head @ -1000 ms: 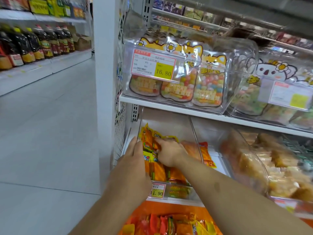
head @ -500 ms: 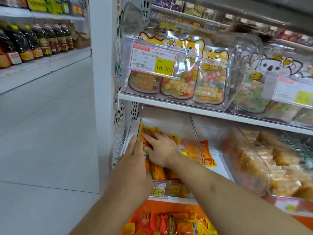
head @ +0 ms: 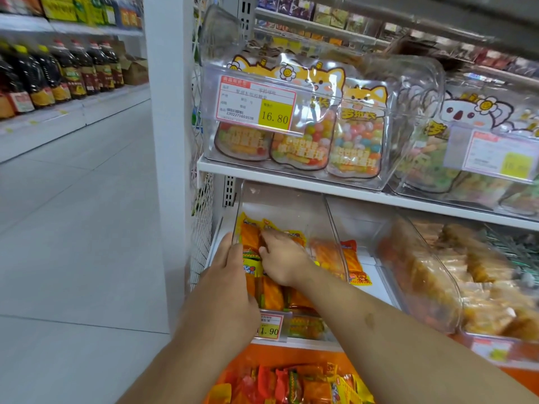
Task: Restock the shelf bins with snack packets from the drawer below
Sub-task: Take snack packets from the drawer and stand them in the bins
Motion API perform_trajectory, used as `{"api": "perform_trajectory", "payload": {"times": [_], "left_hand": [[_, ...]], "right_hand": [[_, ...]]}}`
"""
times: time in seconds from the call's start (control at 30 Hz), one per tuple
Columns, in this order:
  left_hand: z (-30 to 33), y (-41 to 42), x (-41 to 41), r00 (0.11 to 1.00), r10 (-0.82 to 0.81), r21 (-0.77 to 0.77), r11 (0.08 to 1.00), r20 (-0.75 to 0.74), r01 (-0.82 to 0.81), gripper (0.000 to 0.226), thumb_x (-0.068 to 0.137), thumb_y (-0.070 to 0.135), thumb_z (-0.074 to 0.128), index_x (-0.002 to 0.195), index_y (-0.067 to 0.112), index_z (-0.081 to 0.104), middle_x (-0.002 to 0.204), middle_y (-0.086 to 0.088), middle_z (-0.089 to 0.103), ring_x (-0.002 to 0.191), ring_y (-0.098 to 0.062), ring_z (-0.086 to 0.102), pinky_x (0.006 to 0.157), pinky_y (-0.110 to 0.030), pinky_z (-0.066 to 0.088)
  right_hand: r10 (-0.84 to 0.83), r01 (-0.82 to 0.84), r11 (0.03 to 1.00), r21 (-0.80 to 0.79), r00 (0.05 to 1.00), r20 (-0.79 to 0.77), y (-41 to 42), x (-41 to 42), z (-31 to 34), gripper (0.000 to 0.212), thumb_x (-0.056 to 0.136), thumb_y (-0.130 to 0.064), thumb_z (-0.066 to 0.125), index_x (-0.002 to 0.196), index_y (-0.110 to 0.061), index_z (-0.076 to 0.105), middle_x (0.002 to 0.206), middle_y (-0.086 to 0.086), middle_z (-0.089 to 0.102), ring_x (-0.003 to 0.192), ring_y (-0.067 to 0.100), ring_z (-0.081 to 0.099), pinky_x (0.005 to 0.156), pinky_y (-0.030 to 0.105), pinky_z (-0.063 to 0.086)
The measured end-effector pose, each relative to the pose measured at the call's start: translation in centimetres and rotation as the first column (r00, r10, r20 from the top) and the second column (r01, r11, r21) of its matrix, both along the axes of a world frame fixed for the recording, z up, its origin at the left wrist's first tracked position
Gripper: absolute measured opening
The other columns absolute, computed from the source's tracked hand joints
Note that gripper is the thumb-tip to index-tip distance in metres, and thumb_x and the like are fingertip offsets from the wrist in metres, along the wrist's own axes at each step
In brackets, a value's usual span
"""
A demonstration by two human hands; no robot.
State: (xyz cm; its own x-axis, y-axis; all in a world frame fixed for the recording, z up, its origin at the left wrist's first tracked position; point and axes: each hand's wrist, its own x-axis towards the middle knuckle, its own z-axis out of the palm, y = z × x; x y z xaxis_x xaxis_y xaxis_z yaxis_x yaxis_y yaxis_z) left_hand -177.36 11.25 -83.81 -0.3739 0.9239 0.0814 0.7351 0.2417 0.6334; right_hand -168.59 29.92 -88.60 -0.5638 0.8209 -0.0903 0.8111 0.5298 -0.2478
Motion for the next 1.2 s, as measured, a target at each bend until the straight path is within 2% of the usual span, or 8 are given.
{"api": "perform_trajectory", "payload": {"times": [0.2,0.43,0.6,0.7,0.83,1.0,1.1,1.2], "left_hand": [[-0.3,0.1,-0.2,1.000,-0.002,0.011,1.000,0.001,0.002,0.088,0.091,0.016,0.060,0.161,0.033,0.010,0.169,0.024,-0.012,0.148,-0.016,0.038,0.110,-0.044,0.049],[-0.5,0.1,-0.3,1.000,-0.017,0.024,1.000,0.008,0.017,0.089,0.090,0.017,0.063,0.161,0.033,0.011,0.168,0.025,-0.010,0.148,-0.016,0.039,0.109,-0.042,0.051],[-0.4,0.2,-0.4,0.999,-0.021,0.042,0.999,0.026,0.020,0.087,0.087,0.015,0.063,0.158,0.036,0.017,0.169,0.025,-0.002,0.142,-0.017,0.046,0.103,-0.042,0.055],[-0.5,0.3,-0.3,0.999,-0.019,0.041,0.999,0.035,0.018,0.089,0.088,0.014,0.062,0.159,0.037,0.014,0.169,0.025,-0.002,0.143,-0.016,0.044,0.104,-0.043,0.054],[-0.8,0.4,-0.3,0.998,-0.035,0.070,0.997,0.060,0.031,0.097,0.084,0.011,0.062,0.160,0.041,0.008,0.168,0.025,0.003,0.139,-0.016,0.048,0.099,-0.044,0.057],[-0.9,0.5,-0.4,0.998,-0.043,0.064,0.997,0.048,0.040,0.101,0.082,0.011,0.062,0.160,0.043,0.006,0.168,0.026,0.003,0.137,-0.018,0.050,0.096,-0.046,0.058],[-0.6,0.5,-0.3,0.999,-0.033,0.044,0.999,0.030,0.032,0.093,0.087,0.015,0.064,0.161,0.037,0.012,0.169,0.024,0.001,0.143,-0.019,0.045,0.104,-0.045,0.054],[0.2,0.2,-0.1,1.000,-0.003,0.015,1.000,-0.005,0.003,0.082,0.096,0.020,0.060,0.163,0.032,0.013,0.171,0.018,-0.003,0.152,-0.017,0.032,0.118,-0.040,0.041]], "right_hand": [[-0.017,0.019,1.000,-0.013,0.986,0.164,-0.6,-0.2,0.8,0.064,0.102,-0.029,0.041,0.164,-0.026,0.023,0.174,-0.007,0.013,0.159,0.021,0.015,0.125,0.048,0.019],[-0.029,0.032,0.999,-0.015,0.976,0.217,-0.5,-0.6,1.1,0.069,0.095,-0.030,0.048,0.161,-0.026,0.028,0.171,-0.005,0.021,0.157,0.025,0.021,0.122,0.052,0.023],[0.000,0.000,1.000,0.003,0.995,0.100,-0.8,-0.4,1.1,0.083,0.091,-0.025,0.053,0.163,-0.042,0.015,0.170,-0.001,0.023,0.154,0.030,0.026,0.122,0.049,0.027],[0.087,-0.088,0.996,0.009,0.994,0.059,-0.5,-1.0,1.1,0.081,0.095,-0.024,0.050,0.164,-0.041,0.013,0.171,-0.004,0.023,0.156,0.027,0.022,0.126,0.047,0.024],[0.087,-0.085,0.996,-0.031,0.993,0.080,-0.6,-1.4,1.2,0.063,0.108,-0.038,0.037,0.165,-0.040,0.010,0.173,-0.005,0.016,0.159,0.026,0.011,0.128,0.050,0.014],[0.035,-0.030,0.999,-0.035,0.989,0.147,-0.7,-1.4,0.6,0.062,0.107,-0.052,0.030,0.161,-0.050,0.000,0.174,-0.002,0.010,0.160,0.031,0.005,0.128,0.056,0.009],[0.041,-0.039,0.999,-0.019,0.992,0.117,-1.0,-0.9,1.1,0.062,0.107,-0.052,0.030,0.161,-0.052,0.000,0.174,-0.001,0.010,0.159,0.032,0.005,0.127,0.054,0.010],[0.062,-0.064,0.998,0.017,0.995,0.074,-2.1,0.5,2.0,0.061,0.108,-0.051,0.031,0.162,-0.050,0.002,0.173,-0.002,0.014,0.159,0.031,0.009,0.128,0.052,0.012]]}}
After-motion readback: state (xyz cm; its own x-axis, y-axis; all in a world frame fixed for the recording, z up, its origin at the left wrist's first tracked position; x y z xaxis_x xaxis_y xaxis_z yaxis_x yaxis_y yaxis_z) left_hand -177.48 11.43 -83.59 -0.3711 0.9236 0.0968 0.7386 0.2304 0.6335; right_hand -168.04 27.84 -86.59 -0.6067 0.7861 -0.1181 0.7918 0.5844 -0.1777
